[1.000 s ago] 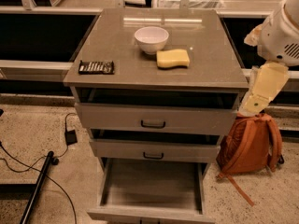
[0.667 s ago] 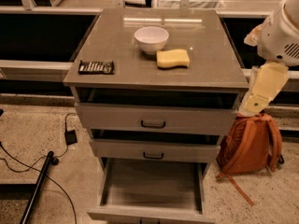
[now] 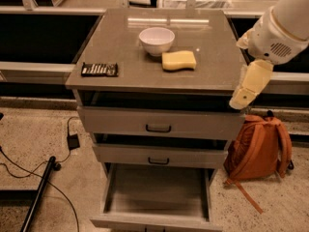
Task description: Place sponge into bottom drawer
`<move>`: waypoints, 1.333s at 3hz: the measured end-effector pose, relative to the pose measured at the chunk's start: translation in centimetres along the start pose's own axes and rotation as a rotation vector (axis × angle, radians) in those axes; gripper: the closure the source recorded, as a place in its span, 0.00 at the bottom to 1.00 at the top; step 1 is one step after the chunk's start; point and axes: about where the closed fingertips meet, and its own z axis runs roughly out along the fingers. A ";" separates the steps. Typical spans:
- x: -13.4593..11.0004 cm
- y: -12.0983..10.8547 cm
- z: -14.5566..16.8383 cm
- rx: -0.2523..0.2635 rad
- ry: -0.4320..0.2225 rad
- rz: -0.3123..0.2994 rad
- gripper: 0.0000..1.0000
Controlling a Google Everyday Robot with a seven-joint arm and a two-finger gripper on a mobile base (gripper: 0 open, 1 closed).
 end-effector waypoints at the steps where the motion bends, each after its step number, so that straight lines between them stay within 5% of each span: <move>1: -3.0 -6.8 4.5 -0.025 -0.087 -0.071 0.00; 3: -7.4 -14.6 10.8 -0.042 -0.219 -0.162 0.00; 4: -8.6 -17.0 14.6 -0.081 -0.286 -0.142 0.03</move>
Offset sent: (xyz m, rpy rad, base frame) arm 0.2058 0.0525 -0.0408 0.2025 -0.0827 0.2342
